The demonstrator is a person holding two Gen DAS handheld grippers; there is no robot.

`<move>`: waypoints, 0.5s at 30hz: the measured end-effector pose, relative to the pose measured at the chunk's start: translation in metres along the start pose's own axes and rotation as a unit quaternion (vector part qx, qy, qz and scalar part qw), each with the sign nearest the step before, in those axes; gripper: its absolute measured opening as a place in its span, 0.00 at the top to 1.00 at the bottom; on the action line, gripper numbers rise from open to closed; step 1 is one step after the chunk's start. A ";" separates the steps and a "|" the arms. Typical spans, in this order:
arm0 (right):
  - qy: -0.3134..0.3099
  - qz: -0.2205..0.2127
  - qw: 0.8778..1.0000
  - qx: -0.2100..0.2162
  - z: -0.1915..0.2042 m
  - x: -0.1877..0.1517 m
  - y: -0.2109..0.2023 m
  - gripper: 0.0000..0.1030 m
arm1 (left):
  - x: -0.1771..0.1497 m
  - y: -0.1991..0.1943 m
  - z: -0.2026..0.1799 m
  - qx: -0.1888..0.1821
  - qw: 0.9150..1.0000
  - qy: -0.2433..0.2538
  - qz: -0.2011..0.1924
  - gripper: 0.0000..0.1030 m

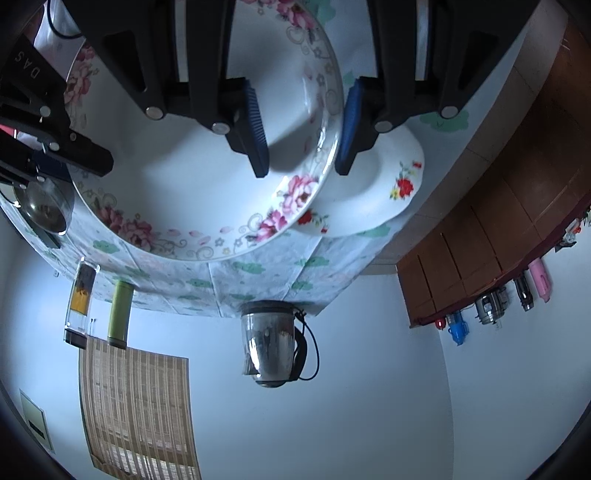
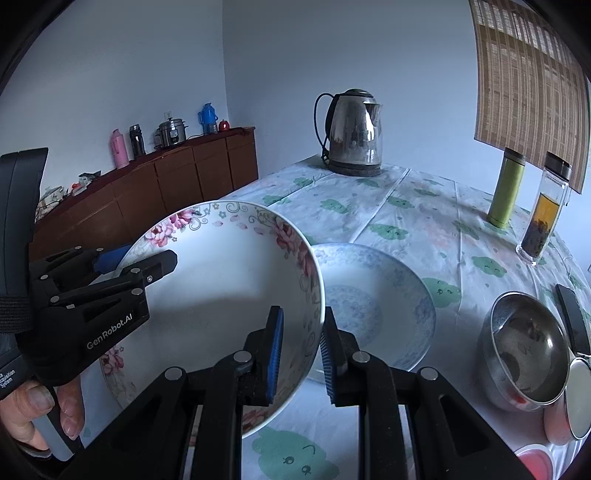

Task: Organize plates and bowls
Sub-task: 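Lift the pink-floral plate off the table with both tools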

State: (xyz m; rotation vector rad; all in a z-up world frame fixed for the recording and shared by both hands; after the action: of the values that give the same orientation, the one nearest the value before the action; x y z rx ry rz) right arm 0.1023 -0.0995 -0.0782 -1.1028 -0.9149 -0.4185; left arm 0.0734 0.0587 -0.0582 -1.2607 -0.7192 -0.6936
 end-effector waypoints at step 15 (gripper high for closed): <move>0.024 -0.024 0.999 -0.013 -0.022 0.027 0.000 0.79 | 0.035 0.016 -0.012 -0.012 1.000 0.014 -0.012 0.65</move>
State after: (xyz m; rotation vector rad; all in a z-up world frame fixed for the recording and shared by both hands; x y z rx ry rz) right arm 0.1277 -0.1153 -0.0596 -1.0917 -0.8963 -0.4953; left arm 0.1084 0.0475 -0.0417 -1.2638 -0.7062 -0.7396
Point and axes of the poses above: each gripper's, at about its wrist camera, not at the fingertips, and y roughly the way its jaws point, z to its left, x to its top, the point moved 1 cm from there along y, roughly the way its jaws point, and after that the axes turned 6 degrees about y, right-handed, at the moved point
